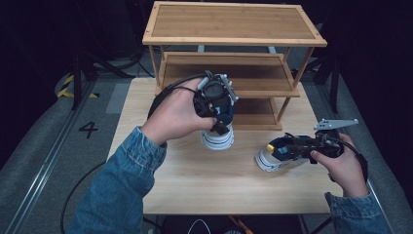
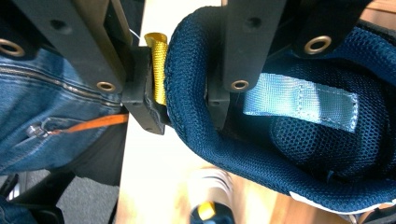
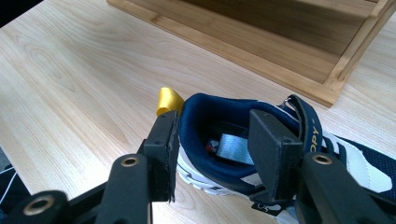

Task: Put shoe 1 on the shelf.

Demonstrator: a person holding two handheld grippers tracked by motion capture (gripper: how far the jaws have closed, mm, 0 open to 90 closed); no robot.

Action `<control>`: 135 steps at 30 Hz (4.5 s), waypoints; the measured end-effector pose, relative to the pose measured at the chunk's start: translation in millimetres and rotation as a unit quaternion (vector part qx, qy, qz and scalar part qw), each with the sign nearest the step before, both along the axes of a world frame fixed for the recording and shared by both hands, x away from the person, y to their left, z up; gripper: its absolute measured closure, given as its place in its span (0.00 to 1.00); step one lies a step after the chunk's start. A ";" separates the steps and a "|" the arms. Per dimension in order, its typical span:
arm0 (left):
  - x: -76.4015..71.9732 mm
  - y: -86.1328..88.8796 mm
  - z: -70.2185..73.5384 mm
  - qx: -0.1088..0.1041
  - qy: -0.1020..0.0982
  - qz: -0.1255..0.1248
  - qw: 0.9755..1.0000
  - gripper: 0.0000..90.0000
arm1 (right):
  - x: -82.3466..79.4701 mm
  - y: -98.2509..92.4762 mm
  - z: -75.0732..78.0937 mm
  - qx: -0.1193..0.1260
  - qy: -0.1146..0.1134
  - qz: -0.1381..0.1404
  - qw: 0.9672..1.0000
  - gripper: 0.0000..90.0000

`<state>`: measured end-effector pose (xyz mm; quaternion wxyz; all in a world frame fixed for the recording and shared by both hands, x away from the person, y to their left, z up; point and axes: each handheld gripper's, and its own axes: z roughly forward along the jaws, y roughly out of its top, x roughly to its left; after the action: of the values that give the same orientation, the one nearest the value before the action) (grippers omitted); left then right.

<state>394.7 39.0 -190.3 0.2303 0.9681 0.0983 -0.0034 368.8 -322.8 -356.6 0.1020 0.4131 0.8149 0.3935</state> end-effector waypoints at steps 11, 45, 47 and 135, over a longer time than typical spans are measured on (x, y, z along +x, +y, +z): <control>40.2 10.0 8.4 -0.009 -0.027 0.012 1.000 0.79 | 0.2 -4.2 -1.9 0.002 0.004 -0.003 1.000 0.60; 120.6 -0.2 -21.8 -0.030 -0.111 0.029 0.993 0.45 | 1.9 -1.9 -8.0 -0.003 0.010 -0.001 1.000 0.58; 118.7 1.4 -20.7 -0.040 -0.116 0.033 0.992 0.42 | 1.5 -1.3 -7.6 -0.002 0.009 -0.001 1.000 0.58; 128.0 16.1 -65.3 -0.172 -0.094 0.297 0.934 0.81 | 1.8 0.7 -10.3 -0.006 0.013 0.003 1.000 0.57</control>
<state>522.7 55.2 -255.6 0.3920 0.8361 0.3572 0.1398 370.5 -322.1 -366.9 0.0928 0.4152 0.8198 0.3832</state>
